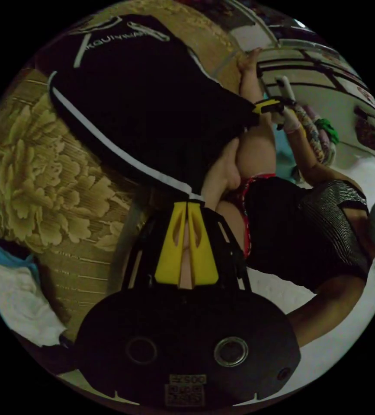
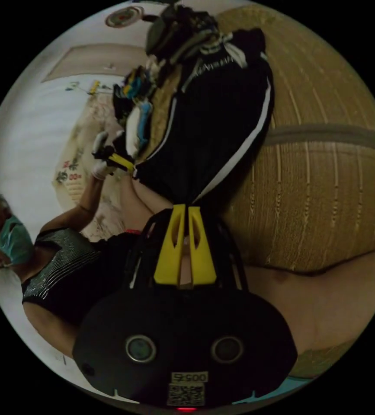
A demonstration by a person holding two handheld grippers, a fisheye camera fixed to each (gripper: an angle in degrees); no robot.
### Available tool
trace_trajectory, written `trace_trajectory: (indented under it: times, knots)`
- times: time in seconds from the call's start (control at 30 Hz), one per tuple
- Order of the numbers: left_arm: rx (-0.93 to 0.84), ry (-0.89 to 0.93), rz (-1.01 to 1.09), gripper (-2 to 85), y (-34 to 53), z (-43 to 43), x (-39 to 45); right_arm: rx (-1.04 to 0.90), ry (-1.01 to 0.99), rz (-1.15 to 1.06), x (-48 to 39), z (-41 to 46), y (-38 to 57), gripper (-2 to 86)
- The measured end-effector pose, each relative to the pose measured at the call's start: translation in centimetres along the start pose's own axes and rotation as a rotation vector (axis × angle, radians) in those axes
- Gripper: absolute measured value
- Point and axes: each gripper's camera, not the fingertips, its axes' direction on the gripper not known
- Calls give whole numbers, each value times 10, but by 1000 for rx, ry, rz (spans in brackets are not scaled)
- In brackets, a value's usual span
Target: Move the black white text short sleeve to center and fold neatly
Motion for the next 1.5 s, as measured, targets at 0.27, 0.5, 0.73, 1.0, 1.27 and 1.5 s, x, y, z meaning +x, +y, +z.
trace_trajectory:
  times: [0.27,0.5,0.73,1.0,1.27,1.5]
  knots:
    - [209,69,55,-7,89,-44,39,141,-91,-82,-30,-48,56,-9]
    - [125,215,18,-6,140,-14,59,15,-122,-67,-45,-38,95,-9]
    - [113,353,-20,-7,131,-4,38,-126,-137,0,-40,-20,77,-9]
    - [704,350,-286,-4,63,-119,-109,113,22,95,-3,-67,-62,10]
    - [932,237,-310,41,35,-104,-135,358,227,109,2,-64,-96,80]
    - [785,-1,-278,61,-27,-59,-125,351,460,-17,-29,-12,-115,90]
